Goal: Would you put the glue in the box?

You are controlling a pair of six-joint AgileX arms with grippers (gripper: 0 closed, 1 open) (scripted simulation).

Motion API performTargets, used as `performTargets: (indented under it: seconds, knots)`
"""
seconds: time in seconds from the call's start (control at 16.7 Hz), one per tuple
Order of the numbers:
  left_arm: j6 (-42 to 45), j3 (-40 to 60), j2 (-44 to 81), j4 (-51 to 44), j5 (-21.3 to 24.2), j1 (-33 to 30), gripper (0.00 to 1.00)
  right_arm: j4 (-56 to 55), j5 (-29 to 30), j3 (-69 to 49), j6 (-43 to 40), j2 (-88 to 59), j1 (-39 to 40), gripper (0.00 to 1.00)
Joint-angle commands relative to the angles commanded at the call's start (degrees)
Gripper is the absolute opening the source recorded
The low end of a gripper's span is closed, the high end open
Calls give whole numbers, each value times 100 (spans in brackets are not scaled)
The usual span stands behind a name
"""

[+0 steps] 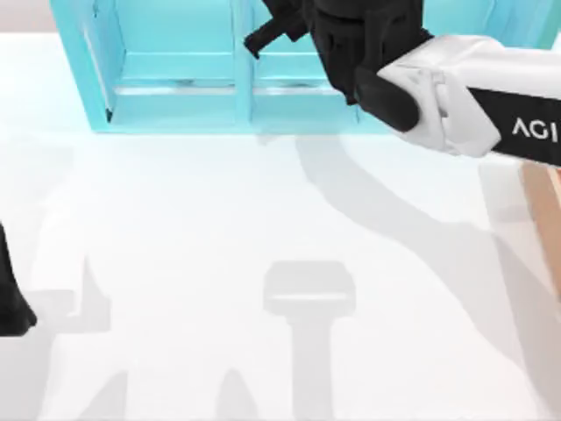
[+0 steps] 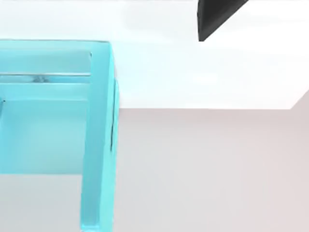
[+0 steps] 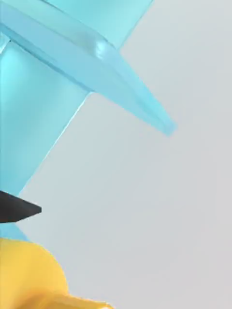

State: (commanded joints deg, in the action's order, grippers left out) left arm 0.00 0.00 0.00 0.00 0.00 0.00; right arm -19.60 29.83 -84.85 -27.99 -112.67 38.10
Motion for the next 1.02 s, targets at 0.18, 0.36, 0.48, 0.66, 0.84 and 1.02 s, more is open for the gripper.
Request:
performTargets:
  seconds: [0.18,0.36,0.48,0.66,0.84,1.02]
  knots:
    - [0,0,0,0,0,0,100,1156,-1570,-142,-1730,475,-1052,0]
    - [0,0,0,0,0,0,100,2491,-3258,-175,-3550,772,-2168,0]
    - [0,0,0,0,0,0,100,3481,-4394,-114,-4783,840,-2958,0]
    - [0,0,0,0,0,0,100,5106,-6045,92,-6628,737,-4235,0]
    - [0,0,0,0,0,0,100,6836,-7538,406,-8397,410,-5589,0]
    - [0,0,0,0,0,0,100,8506,-8778,769,-9981,-72,-6913,0]
